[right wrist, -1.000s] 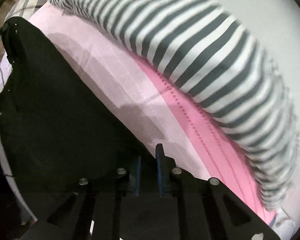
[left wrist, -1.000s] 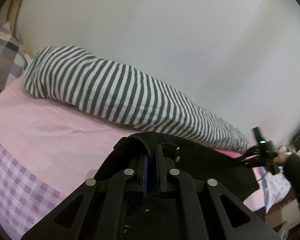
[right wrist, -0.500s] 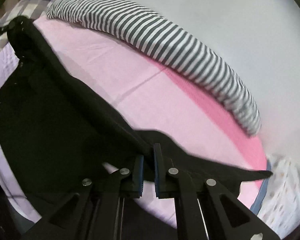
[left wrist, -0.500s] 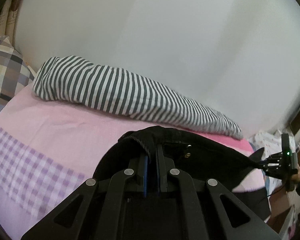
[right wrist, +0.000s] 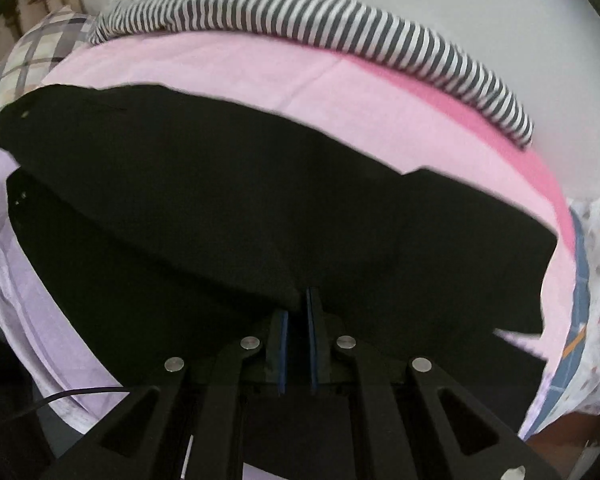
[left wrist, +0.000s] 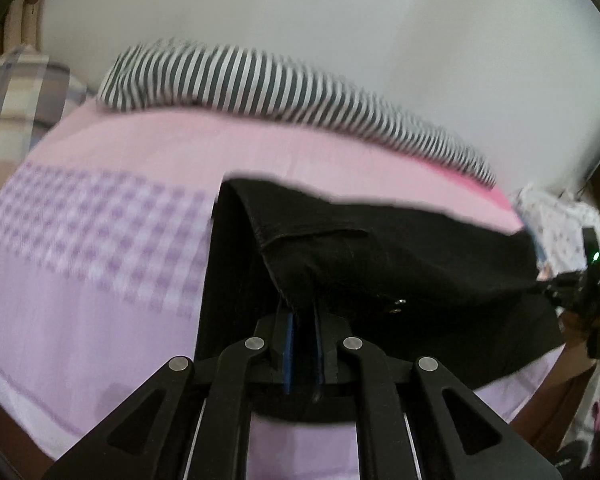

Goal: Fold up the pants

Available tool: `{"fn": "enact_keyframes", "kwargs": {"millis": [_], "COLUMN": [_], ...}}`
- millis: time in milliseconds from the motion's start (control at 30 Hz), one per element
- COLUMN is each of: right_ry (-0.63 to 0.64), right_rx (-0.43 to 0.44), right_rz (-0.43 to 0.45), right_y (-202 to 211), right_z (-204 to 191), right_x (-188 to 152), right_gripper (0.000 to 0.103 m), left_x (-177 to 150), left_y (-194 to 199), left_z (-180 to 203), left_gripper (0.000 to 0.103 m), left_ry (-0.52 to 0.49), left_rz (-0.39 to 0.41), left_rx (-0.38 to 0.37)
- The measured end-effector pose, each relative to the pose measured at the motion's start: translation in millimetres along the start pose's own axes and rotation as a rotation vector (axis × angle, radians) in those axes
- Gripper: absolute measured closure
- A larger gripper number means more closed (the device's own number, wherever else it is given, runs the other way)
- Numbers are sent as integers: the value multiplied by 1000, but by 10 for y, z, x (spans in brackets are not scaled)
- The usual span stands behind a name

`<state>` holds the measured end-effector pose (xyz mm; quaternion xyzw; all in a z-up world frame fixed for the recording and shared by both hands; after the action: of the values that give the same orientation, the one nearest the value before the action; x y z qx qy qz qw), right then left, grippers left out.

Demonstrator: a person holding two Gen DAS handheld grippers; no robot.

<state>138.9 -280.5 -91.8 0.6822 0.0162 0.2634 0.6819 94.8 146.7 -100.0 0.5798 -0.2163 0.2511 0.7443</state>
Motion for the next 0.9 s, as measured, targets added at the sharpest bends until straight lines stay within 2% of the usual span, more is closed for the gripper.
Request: {"fn": "enact_keyframes", "kwargs": {"millis": [167,267,300,367,433,500,567,600,667,767,900], "right_ry": [-36,-54,-62,-83,-97,-100,-126,-148,-191,-268,-372], "right_rx": [-12,-22,-27,-20,-18,-31,-7,11,48,105,173], "right_rz": [-43,-25,-15,1,30,53,74,85,112,143,182], "right_y": [-189,-201,-197,-171,-112,-35,54,100,182,260,315], "right_z": [-7,-5,-7,-22,-55,-91,-118,-116,-110,-82,-66], "right_x": [-118,-149,-166,-187,-222,-267,-338,-380,-461,-594,-754], "right_gripper": [95,92,89,63,51,51,50,49,47,47,47], "left_x": [-298,-329,-329,-343,-358,-369,-375,-386,-418,-466,-542], "left_y": [-205,-210,-218,-239,-235,-183,-132,-86,17,170,377], "left_z": [65,94,80,52,56,60,32,8,-58,-158,-251], "left_gripper": [92,89,88,84,75,72,62,60,54,53,53], "left_ry": [-49,-66,-54,-28,-26,-26,-15,-2,40,126,300], "left_rz": [-102,-103,-115,-150,-176,-179,-191,-191,-189,-169,-129], "left_rx": [77,103,108,109,130,152,183,188,184,168,39]}}
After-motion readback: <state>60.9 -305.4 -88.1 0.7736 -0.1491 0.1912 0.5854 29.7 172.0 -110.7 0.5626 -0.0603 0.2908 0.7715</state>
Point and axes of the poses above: each gripper's, at about its wrist camera, not at the fingertips, and y roughly against the way its jaws point, z to its right, x to its top, the point moved 3 cm from there along -y, roughly the way its jaws point, and after that the axes turned 4 degrees about x, right-handed, at the moved point
